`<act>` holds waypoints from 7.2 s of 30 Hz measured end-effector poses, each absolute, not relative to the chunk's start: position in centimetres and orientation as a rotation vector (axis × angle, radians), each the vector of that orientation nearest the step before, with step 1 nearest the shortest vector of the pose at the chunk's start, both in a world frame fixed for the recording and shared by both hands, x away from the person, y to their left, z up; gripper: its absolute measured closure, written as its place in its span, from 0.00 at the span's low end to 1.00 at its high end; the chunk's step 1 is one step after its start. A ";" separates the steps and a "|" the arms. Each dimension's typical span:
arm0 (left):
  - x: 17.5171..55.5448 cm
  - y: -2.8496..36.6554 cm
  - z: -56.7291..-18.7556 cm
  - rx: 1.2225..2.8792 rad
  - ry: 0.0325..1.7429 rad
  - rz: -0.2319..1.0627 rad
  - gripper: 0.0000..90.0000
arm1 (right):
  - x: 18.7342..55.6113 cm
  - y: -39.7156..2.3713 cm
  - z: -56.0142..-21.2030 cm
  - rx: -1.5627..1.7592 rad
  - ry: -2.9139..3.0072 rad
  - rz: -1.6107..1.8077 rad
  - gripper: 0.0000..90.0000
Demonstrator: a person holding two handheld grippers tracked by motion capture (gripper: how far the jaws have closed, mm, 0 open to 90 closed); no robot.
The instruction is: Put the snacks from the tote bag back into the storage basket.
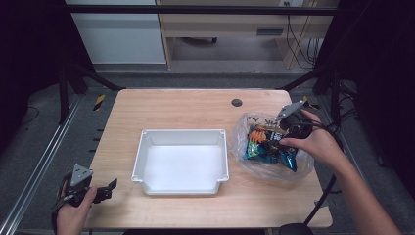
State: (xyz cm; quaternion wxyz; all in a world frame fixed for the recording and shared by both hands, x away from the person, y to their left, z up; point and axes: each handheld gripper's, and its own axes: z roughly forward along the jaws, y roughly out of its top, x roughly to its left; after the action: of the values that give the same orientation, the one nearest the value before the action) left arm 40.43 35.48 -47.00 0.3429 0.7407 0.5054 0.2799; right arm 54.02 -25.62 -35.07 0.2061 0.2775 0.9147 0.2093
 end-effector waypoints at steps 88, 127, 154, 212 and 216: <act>40.6 35.0 -47.2 1.960 1.291 0.696 0.04 | 56.9 -26.2 -42.6 0.707 2.757 0.390 0.40; 40.6 35.0 -47.3 1.958 1.291 0.692 0.04 | 52.6 -26.9 -35.1 0.642 2.464 0.614 0.43; 40.3 35.6 -47.5 1.937 1.322 0.679 0.04 | 48.6 -17.7 -30.9 0.496 2.385 0.821 0.43; 40.3 36.2 -47.0 1.875 1.312 0.674 0.04 | 50.0 -1.2 -34.4 0.148 2.564 0.916 0.44; 40.3 36.2 -47.1 1.874 1.309 0.671 0.04 | 50.0 -0.7 -35.0 0.147 2.575 0.907 0.44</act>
State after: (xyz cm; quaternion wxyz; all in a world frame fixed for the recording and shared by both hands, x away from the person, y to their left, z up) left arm 40.27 36.18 -47.05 0.3706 0.7307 0.5102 0.2618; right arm 50.01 -0.74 -34.97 0.2022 0.0528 0.9224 0.3248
